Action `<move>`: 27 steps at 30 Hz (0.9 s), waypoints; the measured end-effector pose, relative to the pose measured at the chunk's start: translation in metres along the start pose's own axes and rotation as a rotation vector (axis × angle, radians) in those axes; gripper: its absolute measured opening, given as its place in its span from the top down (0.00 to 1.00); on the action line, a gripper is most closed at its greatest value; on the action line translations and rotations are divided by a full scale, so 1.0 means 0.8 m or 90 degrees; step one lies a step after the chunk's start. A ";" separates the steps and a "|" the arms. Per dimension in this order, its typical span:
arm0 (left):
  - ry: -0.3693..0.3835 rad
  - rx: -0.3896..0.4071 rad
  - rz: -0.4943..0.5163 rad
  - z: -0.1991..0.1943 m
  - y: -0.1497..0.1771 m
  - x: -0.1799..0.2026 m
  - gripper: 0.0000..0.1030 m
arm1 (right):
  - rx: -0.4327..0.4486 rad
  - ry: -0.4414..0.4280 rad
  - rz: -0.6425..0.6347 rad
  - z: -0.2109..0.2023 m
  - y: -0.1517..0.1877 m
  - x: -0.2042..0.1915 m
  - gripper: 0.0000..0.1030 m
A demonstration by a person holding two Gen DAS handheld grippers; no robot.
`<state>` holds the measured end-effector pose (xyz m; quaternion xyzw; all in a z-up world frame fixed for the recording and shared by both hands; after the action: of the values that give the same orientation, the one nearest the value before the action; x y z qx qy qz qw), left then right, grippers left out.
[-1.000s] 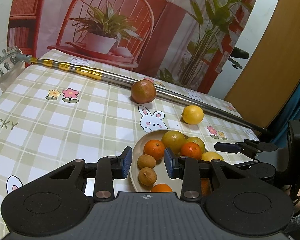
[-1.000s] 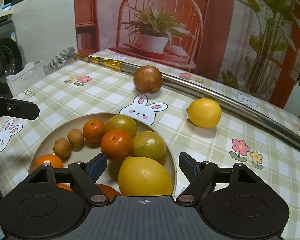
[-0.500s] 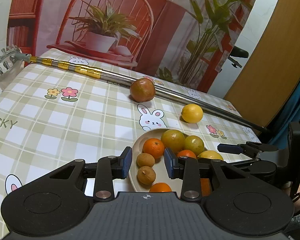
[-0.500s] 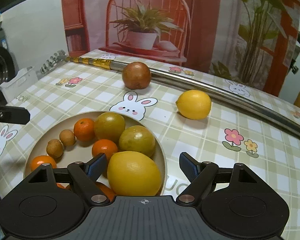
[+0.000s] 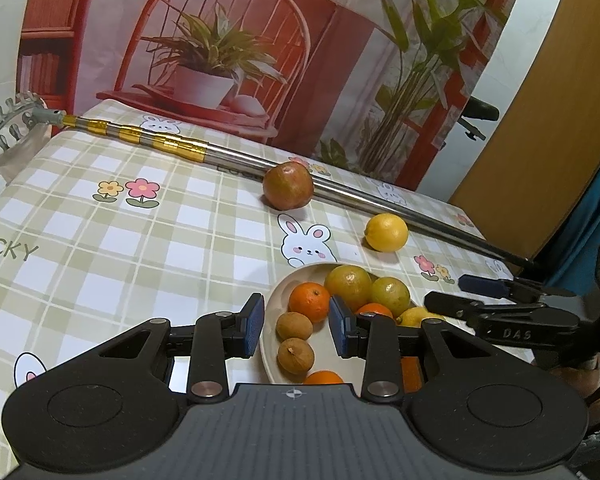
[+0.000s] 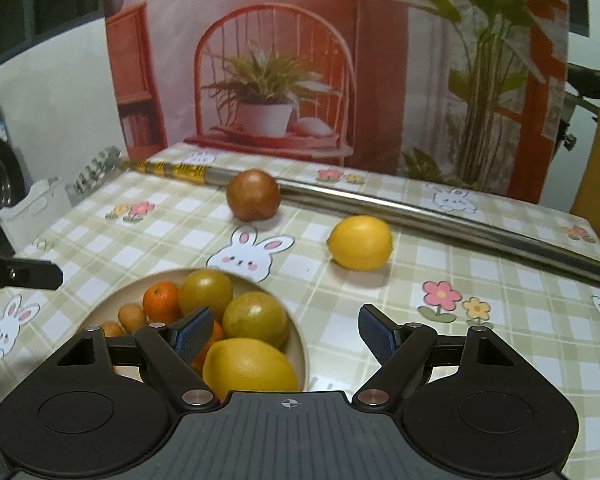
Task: Organize fruits
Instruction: 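Move both open tools back toward the remaining fruits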
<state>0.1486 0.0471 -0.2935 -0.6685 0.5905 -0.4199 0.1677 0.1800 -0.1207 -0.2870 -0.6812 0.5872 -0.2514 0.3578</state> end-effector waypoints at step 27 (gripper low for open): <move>0.000 0.021 0.085 0.011 -0.089 0.010 0.60 | 0.058 0.031 0.047 -0.004 -0.033 0.067 0.26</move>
<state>0.2016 0.0547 -0.2444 -0.6248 0.6268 -0.4174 0.2063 0.2037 -0.1720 -0.2686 -0.6357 0.6086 -0.2808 0.3830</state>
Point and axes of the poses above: each gripper's, at about its wrist camera, not at the fingertips, and z roughly the way its jaws point, x to its right, y to its underside, the point moved 10 cm from there along z, roughly the way its jaws point, and after that the axes turned 2 degrees about -z, right-handed, at the moved point
